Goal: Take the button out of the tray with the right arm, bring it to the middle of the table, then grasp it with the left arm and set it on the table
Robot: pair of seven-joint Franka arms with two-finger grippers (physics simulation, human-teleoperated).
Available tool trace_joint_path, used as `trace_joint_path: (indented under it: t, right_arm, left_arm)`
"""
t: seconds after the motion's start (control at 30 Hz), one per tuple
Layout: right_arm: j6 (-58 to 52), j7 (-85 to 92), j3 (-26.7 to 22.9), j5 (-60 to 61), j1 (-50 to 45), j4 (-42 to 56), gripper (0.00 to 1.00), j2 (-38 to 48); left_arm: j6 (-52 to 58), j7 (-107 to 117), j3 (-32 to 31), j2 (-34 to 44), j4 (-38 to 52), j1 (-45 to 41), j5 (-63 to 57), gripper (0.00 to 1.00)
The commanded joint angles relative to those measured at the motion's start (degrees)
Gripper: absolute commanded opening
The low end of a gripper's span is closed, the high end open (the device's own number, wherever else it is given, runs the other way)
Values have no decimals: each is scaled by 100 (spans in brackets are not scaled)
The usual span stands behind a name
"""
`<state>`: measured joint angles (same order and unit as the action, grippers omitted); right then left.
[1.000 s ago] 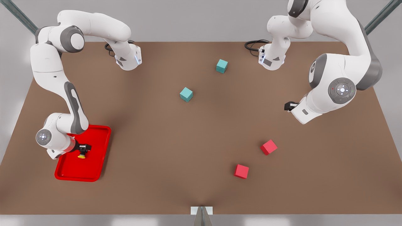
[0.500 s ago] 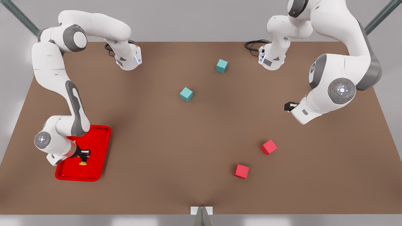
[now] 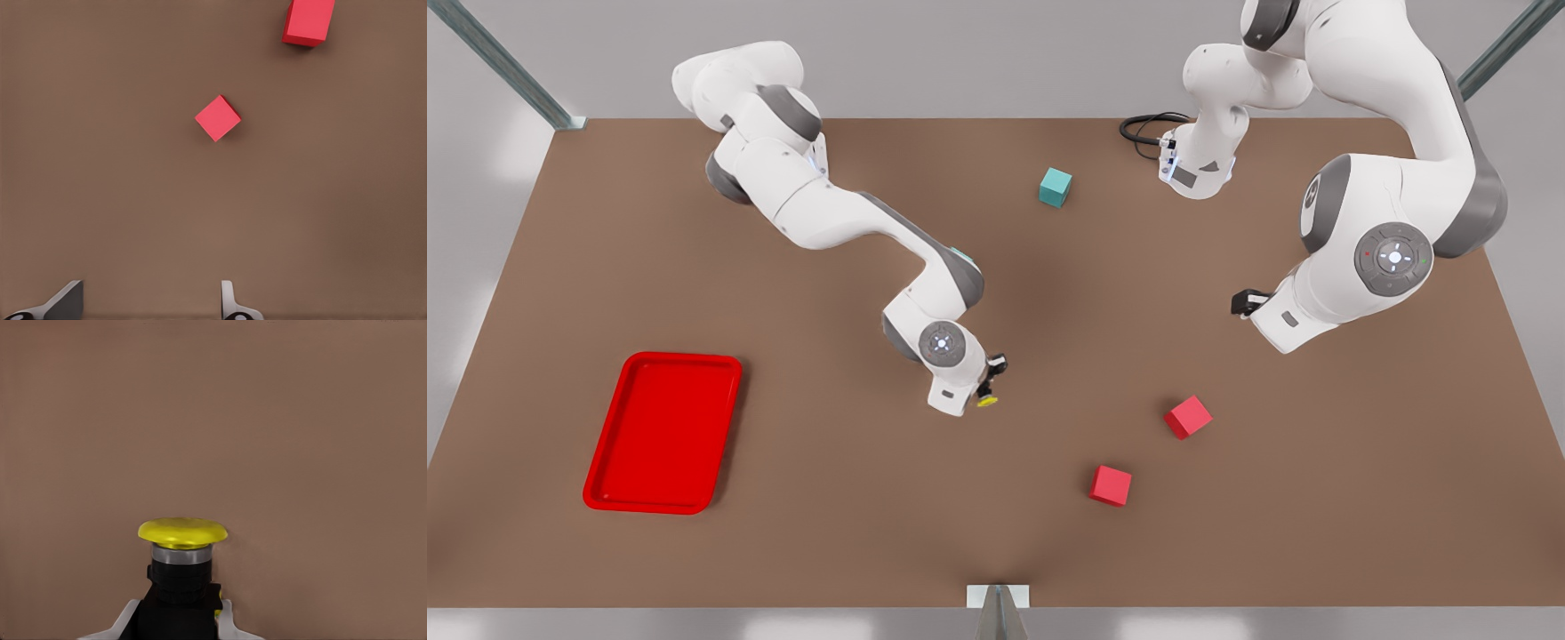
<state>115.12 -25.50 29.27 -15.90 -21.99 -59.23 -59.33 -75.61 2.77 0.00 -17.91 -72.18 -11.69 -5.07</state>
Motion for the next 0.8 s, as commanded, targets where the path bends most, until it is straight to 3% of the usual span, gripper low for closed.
trace_joint_path:
  t: [0.0, 0.1, 0.2, 0.23, 0.3, 0.47, 0.53, 0.57, 0.63, 0.67, 0.7, 0.77]
  right_arm:
    - [721, -5605, -219, 25, -385, 438, 38, -342]
    - [872, -5817, -667, 25, -763, 816, 39, -658]
    - [942, -5826, -729, 25, -816, 851, 42, -720]
    - [951, -5860, -905, 25, -930, 851, 55, -720]
    - [977, -6010, -1081, 25, -1045, 851, 100, -720]
    - [1110, -5169, -941, 87, -694, 781, 100, -387]
    - [206, -3527, -123, 61, 149, 763, 100, 79]
    - [-496, -2358, -123, 52, 457, 763, 100, 500]
    - [-1914, 580, -88, 69, 1459, 772, 100, 1169]
    - [-1967, 1442, -219, 78, 1750, 361, 100, 1906]
    - [-1932, 1821, -456, 96, 2058, -887, 100, 2978]
    - [-1546, 1724, -930, 692, 2119, -2512, 100, 4252]
  left_arm:
    - [-7, -4, 0, 7, 2, 0, -3, 100]
    - [-7, -4, 0, -2, 2, 9, -12, 100]
    - [2, -4, 0, 7, 2, 0, -12, 100]
    - [2, -4, 0, 7, 2, 9, -12, 100]
    - [46, 5, 0, 7, 2, 0, -12, 100]
    - [37, 5, 0, 7, 2, 0, -3, 100]
    - [-7, 5, 0, -2, 2, 0, -12, 100]
    - [-68, 144, -9, -81, 11, -43, 23, 100]
    - [-278, 3956, -35, -450, 55, -992, 488, 100]
    - [-902, 5478, -44, -679, 46, -1256, 981, 100]
    - [-1614, 6358, -35, -1118, 55, -1819, 1043, 100]
    - [-3844, 7922, -35, -2031, 55, -2337, 1008, 100]
